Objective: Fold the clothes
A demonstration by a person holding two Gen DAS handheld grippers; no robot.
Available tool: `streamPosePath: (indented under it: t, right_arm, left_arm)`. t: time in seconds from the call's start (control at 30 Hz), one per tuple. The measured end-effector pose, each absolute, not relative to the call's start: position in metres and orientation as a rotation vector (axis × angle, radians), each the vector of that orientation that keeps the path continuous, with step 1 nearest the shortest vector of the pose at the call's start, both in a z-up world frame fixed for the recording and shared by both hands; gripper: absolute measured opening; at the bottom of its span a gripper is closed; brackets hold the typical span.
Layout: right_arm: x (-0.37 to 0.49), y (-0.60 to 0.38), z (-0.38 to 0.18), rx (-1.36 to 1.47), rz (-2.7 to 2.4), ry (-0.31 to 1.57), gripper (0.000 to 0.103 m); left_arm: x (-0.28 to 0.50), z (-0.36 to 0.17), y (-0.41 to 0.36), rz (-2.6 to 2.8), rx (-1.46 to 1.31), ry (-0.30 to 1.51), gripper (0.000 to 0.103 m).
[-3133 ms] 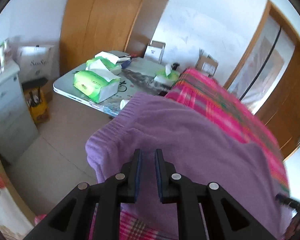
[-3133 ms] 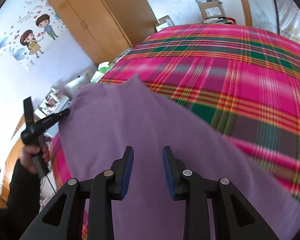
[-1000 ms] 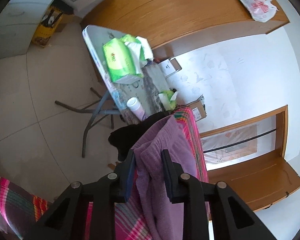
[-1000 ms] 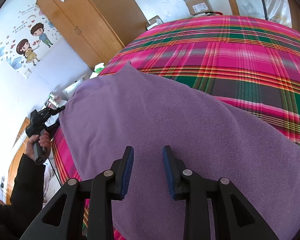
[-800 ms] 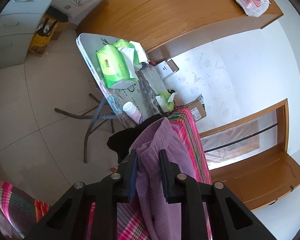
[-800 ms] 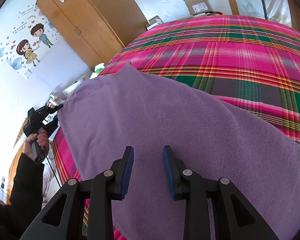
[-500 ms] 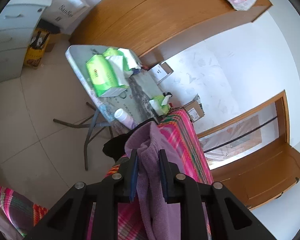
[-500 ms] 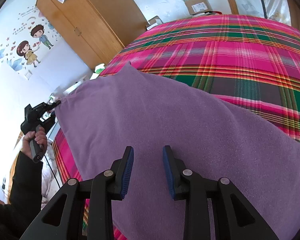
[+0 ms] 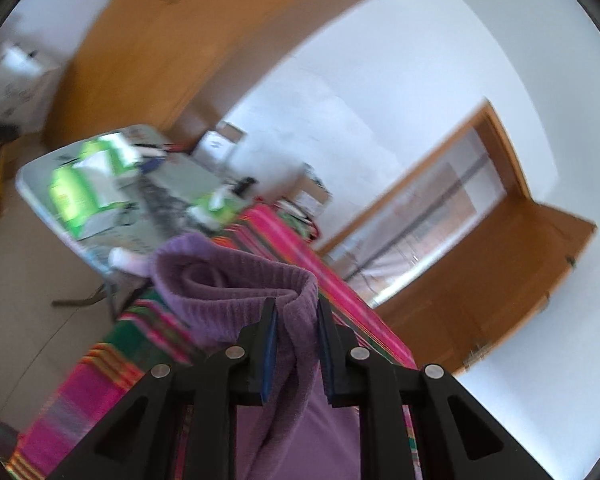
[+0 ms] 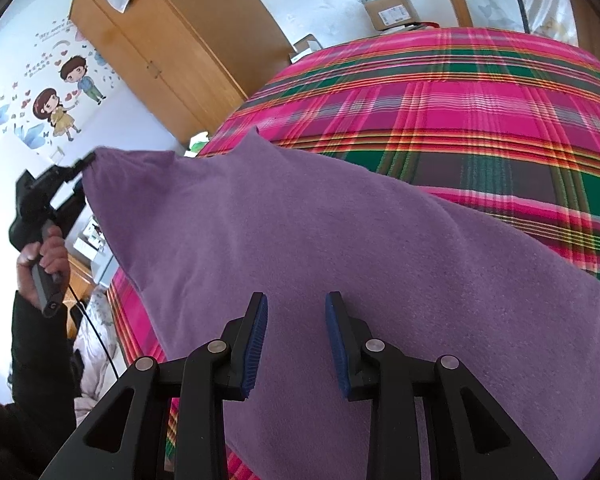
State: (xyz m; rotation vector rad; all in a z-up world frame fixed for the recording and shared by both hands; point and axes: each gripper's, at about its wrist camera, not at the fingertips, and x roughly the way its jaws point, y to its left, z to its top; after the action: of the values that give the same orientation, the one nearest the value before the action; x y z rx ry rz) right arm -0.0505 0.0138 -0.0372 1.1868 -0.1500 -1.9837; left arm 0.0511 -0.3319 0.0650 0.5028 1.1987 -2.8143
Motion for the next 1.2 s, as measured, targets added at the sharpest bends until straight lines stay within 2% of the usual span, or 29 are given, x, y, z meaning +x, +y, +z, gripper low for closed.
streamPosePath:
  t: [0.3, 0.57, 0.7, 1.03, 1.2]
  right_arm:
    - [-0.050, 0.026, -0.038, 1.185, -1.999, -0.189, 0.031]
    - [-0.049, 0.039, -0.039, 1.184, -2.018, -0.225, 0.031]
    - [-0.047, 0.042, -0.039, 1.183, -2.023, -0.236, 0.031]
    - [-0.052, 0.044, -0.036, 1.172, -2.042, -0.235, 0.031]
    - [-0.053, 0.048, -0.033, 1.143, -2.062, -0.256, 0.031]
  left_arm:
    - [0.016, 0.079, -0.217, -3.146, 0.774, 0.933, 0.018]
    - [-0.001, 0.027, -0.123, -3.250, 1.262, 0.620, 0.018]
    - [-0.004, -0.003, -0.101, -3.202, 1.443, 0.497, 0.020]
    - [0.028, 0.011, -0.095, -3.305, 1.349, 0.518, 0.024]
    - [0.044, 0.019, -0.113, -3.293, 1.185, 0.519, 0.024]
